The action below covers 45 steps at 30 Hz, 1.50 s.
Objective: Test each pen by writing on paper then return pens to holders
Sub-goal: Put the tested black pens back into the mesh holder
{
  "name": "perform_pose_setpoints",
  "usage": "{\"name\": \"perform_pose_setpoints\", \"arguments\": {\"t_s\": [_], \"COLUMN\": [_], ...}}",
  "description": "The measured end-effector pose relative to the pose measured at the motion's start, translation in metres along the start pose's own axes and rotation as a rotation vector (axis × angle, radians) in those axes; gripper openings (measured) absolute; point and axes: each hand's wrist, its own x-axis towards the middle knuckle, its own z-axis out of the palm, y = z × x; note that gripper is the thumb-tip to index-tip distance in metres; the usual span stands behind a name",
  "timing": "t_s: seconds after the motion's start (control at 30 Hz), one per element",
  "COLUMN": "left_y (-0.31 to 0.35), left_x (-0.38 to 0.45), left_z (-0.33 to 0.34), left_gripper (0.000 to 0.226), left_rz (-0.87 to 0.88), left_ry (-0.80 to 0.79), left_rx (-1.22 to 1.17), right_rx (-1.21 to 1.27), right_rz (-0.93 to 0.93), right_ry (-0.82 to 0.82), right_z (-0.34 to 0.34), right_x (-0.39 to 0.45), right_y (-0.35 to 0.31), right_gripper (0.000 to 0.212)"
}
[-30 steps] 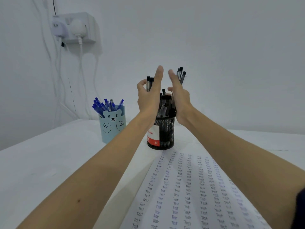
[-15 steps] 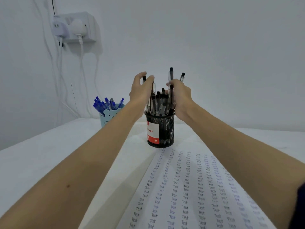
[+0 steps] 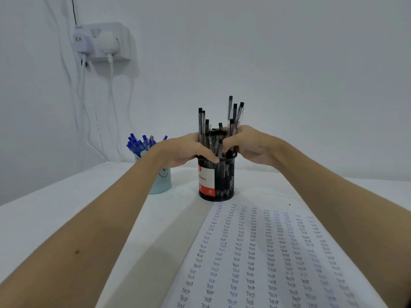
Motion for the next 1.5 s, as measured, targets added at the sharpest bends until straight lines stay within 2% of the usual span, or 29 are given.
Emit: {"name": "perform_pose_setpoints", "arguments": {"t_s": [0.13,0.3,0.37,0.4,0.47,0.5,0.57,0.67,0.77,0.83,0.93,1.03,1.1,1.13,1.2,1.23,1.33,1.4,1.5], "left_y": [-0.001,0.004,0.004,0.005,0.01,0.012,0.019,0.025,0.018,0.013,0.01,0.013,0.014,0.015,0.02,0.023,0.026,0.025,0.031], "left_x": [0.004,0.007,0.004,0.001,-0.002,0.0,0.005,0.012,0.02,0.021,0.02,0.011,0.008,0.008,0.009,0.008,0.007,0.008,0.005], "left_z": [0.001,0.002,0.004,0.005,0.005,0.002,-0.001,0.008,0.014,0.015,0.017,0.016,0.015,0.015,0.017,0.02,0.027,0.028,0.024], "left_gripper": [0.031,0.027,0.03,0.031,0.033,0.042,0.051,0.043,0.041,0.031,0.041,0.04,0.036,0.041,0.047,0.042,0.008,0.008,0.008], "left_rz": [0.021,0.049,0.058,0.048,0.016,0.007,0.007,0.005,0.0,0.01,-0.008,-0.093,-0.118,-0.101,0.021,0.116,0.336,0.381,0.395], "left_ry": [0.137,0.232,0.275,0.316,0.414,0.473,0.569,0.722,0.873,0.887,0.787,0.677,0.617,0.602,0.667,0.718,0.77,0.809,0.864], "left_rx": [-0.176,-0.259,-0.296,-0.332,-0.403,-0.426,-0.436,-0.452,-0.452,-0.449,-0.359,-0.398,-0.445,-0.424,-0.348,-0.313,-0.136,-0.029,-0.024], "right_rx": [0.211,0.311,0.281,0.263,0.292,0.327,0.368,0.357,0.318,0.29,0.263,0.087,0.11,0.143,0.15,0.123,0.069,0.061,-0.06], "right_rz": [-0.012,-0.002,0.029,0.033,0.027,0.015,0.004,-0.017,-0.055,-0.062,-0.078,-0.073,-0.056,-0.053,-0.048,-0.05,-0.098,-0.145,-0.215], "right_ry": [0.198,0.274,0.254,0.251,0.287,0.309,0.361,0.532,0.677,0.708,0.706,0.703,0.684,0.657,0.578,0.54,0.569,0.655,0.702], "right_z": [0.006,0.014,0.015,0.015,0.011,0.01,0.012,0.022,0.026,0.024,0.02,0.015,0.01,0.007,0.004,0.004,0.006,0.003,-0.002], "right_x": [0.005,0.004,0.003,0.002,0.006,0.009,0.013,0.015,0.018,0.02,0.02,0.011,0.005,0.002,-0.002,-0.002,-0.001,0.001,0.004], "right_y": [-0.005,-0.011,-0.008,-0.009,-0.011,-0.014,-0.025,-0.031,-0.023,-0.016,-0.014,-0.01,-0.007,-0.007,-0.01,-0.011,-0.013,-0.019,-0.031], "right_gripper": [0.013,0.018,0.007,0.013,0.046,0.055,0.047,0.018,0.017,0.024,0.027,0.015,0.012,0.011,0.008,0.008,0.008,0.013,0.016]}}
